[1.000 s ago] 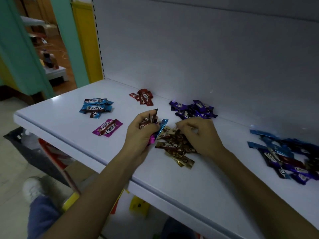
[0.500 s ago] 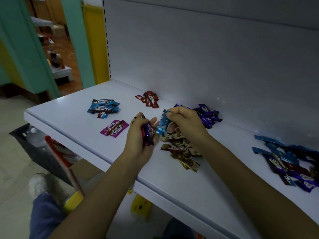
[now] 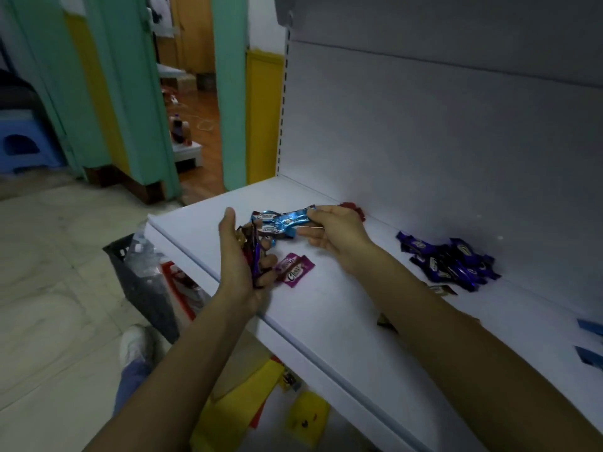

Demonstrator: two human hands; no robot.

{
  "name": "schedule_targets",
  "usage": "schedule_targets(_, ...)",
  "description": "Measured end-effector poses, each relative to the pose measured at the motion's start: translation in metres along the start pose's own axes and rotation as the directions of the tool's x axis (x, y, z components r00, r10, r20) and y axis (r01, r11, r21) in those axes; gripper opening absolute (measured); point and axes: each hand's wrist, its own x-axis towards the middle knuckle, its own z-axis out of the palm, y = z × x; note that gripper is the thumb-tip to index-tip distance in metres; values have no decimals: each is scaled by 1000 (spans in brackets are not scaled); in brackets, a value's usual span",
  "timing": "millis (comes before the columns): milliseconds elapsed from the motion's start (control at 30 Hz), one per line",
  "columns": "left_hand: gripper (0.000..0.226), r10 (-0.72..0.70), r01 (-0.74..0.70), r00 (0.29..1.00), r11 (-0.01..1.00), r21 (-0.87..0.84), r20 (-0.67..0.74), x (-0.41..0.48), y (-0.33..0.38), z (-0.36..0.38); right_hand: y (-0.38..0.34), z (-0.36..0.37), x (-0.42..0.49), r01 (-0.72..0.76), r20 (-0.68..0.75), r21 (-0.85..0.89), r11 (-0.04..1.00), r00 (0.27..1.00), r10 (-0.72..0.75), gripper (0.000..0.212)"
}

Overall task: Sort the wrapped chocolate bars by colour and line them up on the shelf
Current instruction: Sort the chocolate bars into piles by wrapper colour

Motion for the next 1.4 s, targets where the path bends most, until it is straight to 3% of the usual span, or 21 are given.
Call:
schedule_targets(100,66,6,-8,999,999,-40,-32,3,10,-12,2,28,27,44,-71,-178,983,996,-57,6)
schedule_targets(267,28,7,-11,996,999,-45,-85,12,19,-19,17,46,55,136,-112,-533,835,967,-228,8)
schedule_targets(433,15,74,-72,995,997,29,-68,21,20,-26,27,49,65,129,-106,-692,710,955,-278,9)
schedule_targets(467,13,89,-88,993,996,24,-82,21,19,-28,27,49,65,142,-122,-689,711,944,-307,8)
schedule_targets(567,38,117,-116,981,993,19,-152,21,18,-29,20,51,47,259,-136,-510,820,917,-374,18)
schedule_targets(700,39,171,-164,978,984,66,-122,15,15,-25,10,48,1,244,179,-325,913,965,-194,37)
schedule_targets(800,28,248,-239,968,962,133,-51,10,12,-20,13,37,-14,214,299,-233,949,944,-139,20)
schedule_targets(933,23,261,-257,965,945,200,9,3,3,-10,11,21,-23,264,295,-177,948,933,-205,9)
schedule_targets(1067,15,244,-242,970,955,172,9,-4,-10,13,9,-3,-37,280,261,-141,950,936,-237,12)
schedule_targets(1200,24,212,-221,975,944,247,60,-11,-35,40,6,-44,-55,252,261,-103,962,940,-218,16)
schedule_targets(1400,19,-8,-15,994,978,210,107,-23,-68,76,7,-103,-80,275,94,-240,931,961,-260,12)
